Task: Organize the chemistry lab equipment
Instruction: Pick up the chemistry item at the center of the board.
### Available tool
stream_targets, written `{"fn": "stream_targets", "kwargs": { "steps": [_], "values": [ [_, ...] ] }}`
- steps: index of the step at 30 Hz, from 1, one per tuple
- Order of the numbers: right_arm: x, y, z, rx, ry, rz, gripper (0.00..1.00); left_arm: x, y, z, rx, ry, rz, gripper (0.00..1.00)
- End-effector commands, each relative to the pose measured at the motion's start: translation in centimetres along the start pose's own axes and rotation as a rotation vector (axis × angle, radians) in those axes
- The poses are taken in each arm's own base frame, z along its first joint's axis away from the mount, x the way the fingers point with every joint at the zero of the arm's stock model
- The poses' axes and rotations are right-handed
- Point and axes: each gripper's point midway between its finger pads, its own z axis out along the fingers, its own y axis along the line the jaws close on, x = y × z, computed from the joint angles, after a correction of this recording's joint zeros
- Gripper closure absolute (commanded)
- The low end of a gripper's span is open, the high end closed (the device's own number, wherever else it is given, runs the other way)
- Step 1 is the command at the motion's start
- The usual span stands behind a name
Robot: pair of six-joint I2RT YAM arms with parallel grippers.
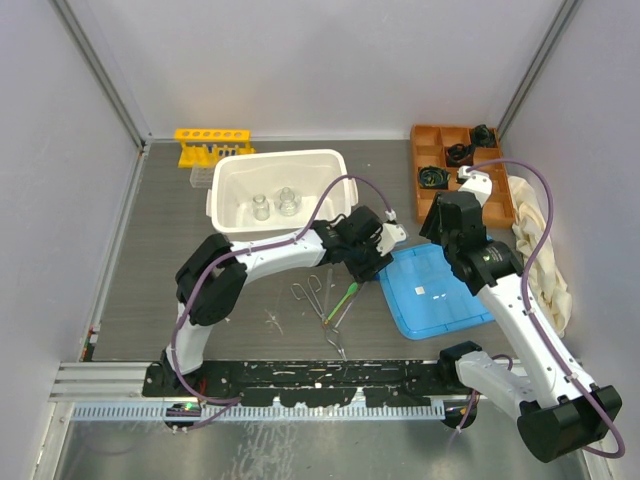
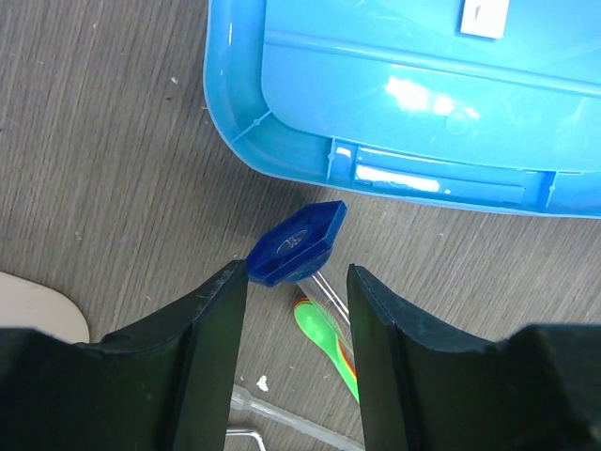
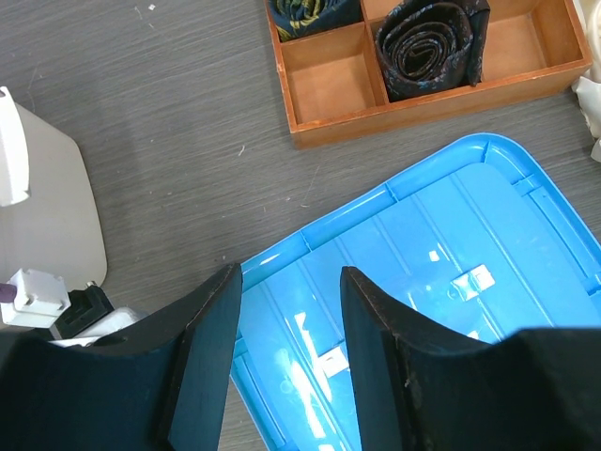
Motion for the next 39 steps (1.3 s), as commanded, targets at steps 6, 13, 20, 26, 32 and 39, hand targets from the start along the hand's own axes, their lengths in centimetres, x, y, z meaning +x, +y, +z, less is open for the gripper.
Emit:
{"fn": "stream_targets", "kwargs": {
  "steps": [6,13,20,26,32,39],
  "values": [
    [-1.3,0.5,0.0,-0.013,-0.047,0.017,0.48,-3.0,-0.9,-0.6,0.048,-0.109,0.029,0.52],
    [-1.4,0.6,-0.1,-0.019,-0.049,0.020,0.48,-1.7,-1.0,0.7,0.060,-0.068,0.025,0.54],
    [-1.2,0.7,0.0,-0.024,-0.041,0.020,0.48,-0.4,-0.5,1.6,0.040,-0.030,0.022,0.60],
    [-1.1,0.7,0.0,-0.026,-0.038,0.022,0.48,-0.2,-0.8,1.3,0.045,-0.017,0.000,0.72],
    [-1.0,1.0,0.2,-0.034,-0.033,0.026,0.48,-0.5,-1.2,-0.5,0.053,-0.010,-0.021,0.85],
    [-1.2,1.1,0.0,-0.043,-0.037,0.031,0.48,0.8,-1.5,-2.5,0.041,0.029,-0.081,0.93]
  ]
}}
